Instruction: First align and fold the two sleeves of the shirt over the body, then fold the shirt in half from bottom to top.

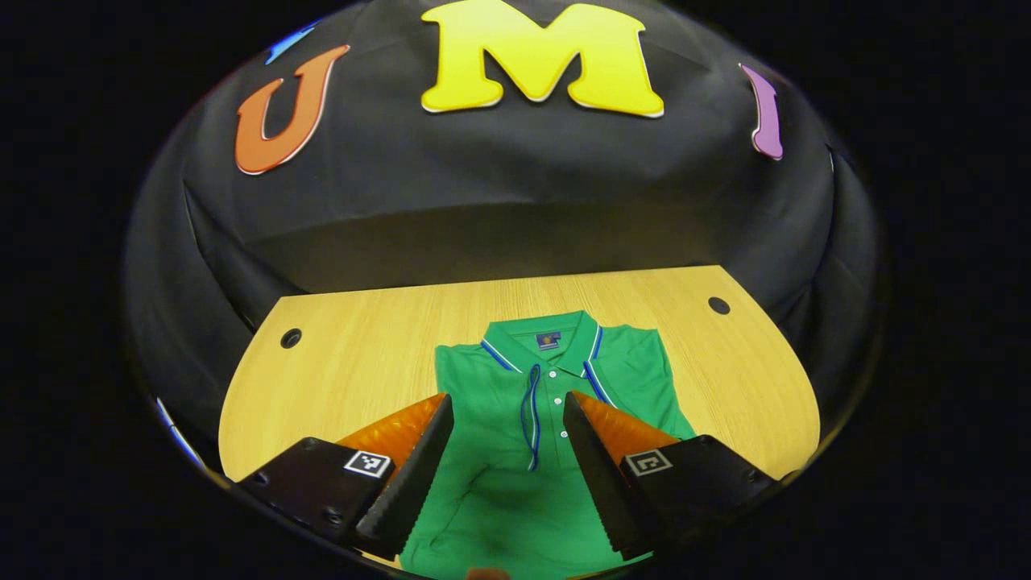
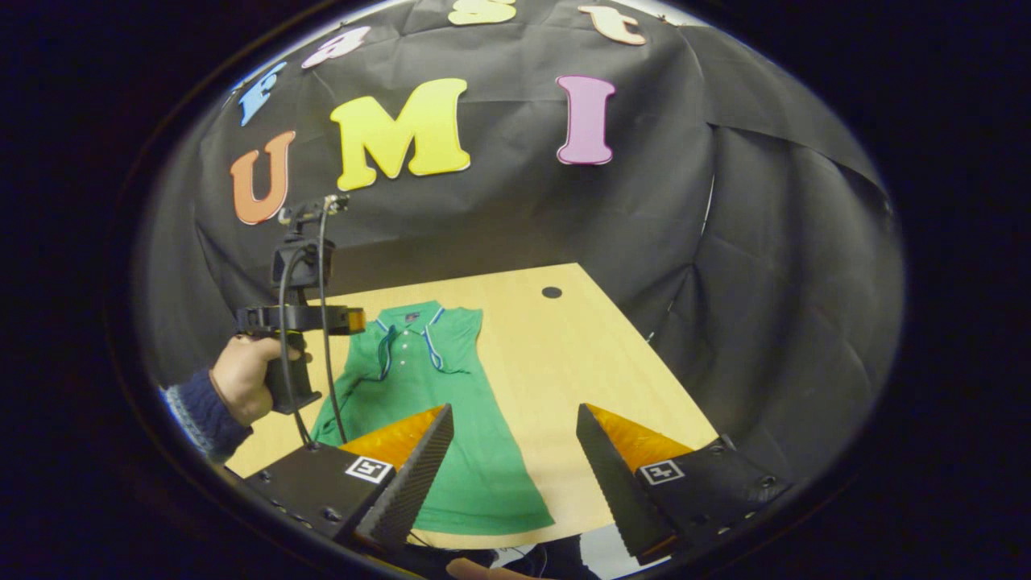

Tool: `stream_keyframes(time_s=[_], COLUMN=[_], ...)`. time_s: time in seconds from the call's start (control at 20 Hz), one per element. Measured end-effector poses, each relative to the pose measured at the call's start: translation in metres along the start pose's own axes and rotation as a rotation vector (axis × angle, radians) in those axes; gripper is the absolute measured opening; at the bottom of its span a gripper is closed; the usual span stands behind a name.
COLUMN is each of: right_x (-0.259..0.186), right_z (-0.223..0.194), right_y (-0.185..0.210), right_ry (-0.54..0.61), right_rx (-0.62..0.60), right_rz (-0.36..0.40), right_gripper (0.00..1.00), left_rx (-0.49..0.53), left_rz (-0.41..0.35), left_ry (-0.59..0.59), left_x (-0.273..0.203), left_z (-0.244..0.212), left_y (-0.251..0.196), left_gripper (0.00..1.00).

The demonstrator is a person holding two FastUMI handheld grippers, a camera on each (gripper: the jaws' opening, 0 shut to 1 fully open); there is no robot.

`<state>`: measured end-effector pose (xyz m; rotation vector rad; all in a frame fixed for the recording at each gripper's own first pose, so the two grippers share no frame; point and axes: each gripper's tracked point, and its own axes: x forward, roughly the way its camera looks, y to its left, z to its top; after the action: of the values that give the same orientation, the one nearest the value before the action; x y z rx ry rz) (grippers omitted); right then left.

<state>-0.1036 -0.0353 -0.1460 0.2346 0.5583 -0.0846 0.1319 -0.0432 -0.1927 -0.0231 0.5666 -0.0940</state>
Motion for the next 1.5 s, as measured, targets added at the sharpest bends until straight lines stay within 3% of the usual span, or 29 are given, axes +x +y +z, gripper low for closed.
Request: stream_keyframes(time_s=[0.3, 0.7, 0.85, 1.05, 1.3, 1.35, 1.4, 1.5], right_x=[0.019, 0.077, 0.084, 0.09, 0.087, 0.088, 0.085, 0.083], right_z=[-0.039, -0.139, -0.171, -0.2, -0.227, -0.233, -0.239, -0.248], right_y=[0.024, 0.016, -0.002, -0.034, -0.046, -0.046, -0.045, -0.044], right_ry=[0.074, 0.32, 0.443, 0.551, 0.688, 0.717, 0.75, 0.798], right_rx=[-0.099, -0.205, -0.196, -0.211, -0.225, -0.232, -0.23, -0.231], right_rz=[0.051, 0.049, 0.02, -0.027, 0.004, 0.01, 0.018, 0.023], right_gripper=[0.95, 0.96, 0.98, 0.97, 0.96, 0.96, 0.96, 0.96], left_rx=[0.016, 0.043, -0.022, -0.073, -0.111, -0.116, -0.126, -0.13], left_rz=[0.025, 0.053, 0.032, 0.041, 0.03, 0.035, 0.038, 0.031], left_ry=[-0.006, 0.285, 0.468, 0.645, 0.74, 0.746, 0.737, 0.732], left_x=[-0.053, -0.105, -0.14, -0.179, -0.196, -0.196, -0.194, -0.191], left_z=[-0.035, -0.183, -0.254, -0.304, -0.328, -0.33, -0.328, -0.328], left_y=[0.054, 0.115, 0.113, 0.103, 0.083, 0.081, 0.079, 0.074], left_gripper=[0.9, 0.9, 0.9, 0.9, 0.9, 0.96, 0.87, 0.86])
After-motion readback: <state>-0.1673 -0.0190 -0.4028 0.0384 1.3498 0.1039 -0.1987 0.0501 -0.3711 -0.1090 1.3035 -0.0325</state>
